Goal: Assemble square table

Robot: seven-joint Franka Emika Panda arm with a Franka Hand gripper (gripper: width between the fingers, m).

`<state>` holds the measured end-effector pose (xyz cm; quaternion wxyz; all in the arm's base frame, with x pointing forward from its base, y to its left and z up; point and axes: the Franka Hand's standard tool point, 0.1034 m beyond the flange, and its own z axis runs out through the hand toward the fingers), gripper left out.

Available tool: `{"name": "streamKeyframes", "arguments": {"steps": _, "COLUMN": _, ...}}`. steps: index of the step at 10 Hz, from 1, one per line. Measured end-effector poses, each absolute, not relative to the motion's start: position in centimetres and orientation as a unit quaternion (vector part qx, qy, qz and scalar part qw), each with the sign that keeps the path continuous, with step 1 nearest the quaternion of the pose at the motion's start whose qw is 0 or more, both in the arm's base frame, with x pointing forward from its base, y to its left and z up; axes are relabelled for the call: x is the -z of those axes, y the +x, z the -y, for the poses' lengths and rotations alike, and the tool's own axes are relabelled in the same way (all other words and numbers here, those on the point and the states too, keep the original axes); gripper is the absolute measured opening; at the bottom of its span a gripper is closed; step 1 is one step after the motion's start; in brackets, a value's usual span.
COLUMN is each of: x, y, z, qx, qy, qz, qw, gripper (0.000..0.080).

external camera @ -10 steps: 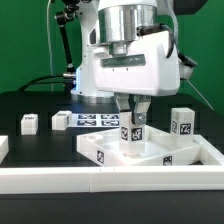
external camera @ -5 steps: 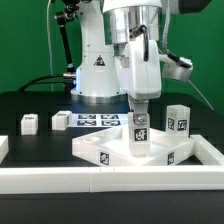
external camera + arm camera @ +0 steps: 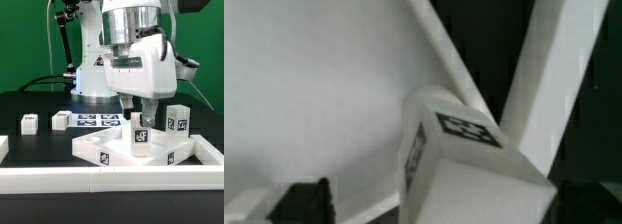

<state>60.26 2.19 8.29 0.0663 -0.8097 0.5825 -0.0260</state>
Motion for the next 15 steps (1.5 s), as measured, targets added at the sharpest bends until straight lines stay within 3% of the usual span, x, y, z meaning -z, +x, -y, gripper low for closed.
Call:
{"name": "streamKeyframes", "arguments": {"steps": 5, "x": -8.09, "y": 60.4, "z": -2.67, "qx": 0.036, "qy": -0.916, "qz": -0.395, "qw": 0.059, "gripper": 0.0648}}
{"name": "streamKeyframes", "arguments": {"steps": 15, "x": -8.08, "y": 60.39, "z": -2.66, "qx": 0.05, "qy": -0.996, "qz": -0.075, "qw": 0.023, "gripper": 0.0648}}
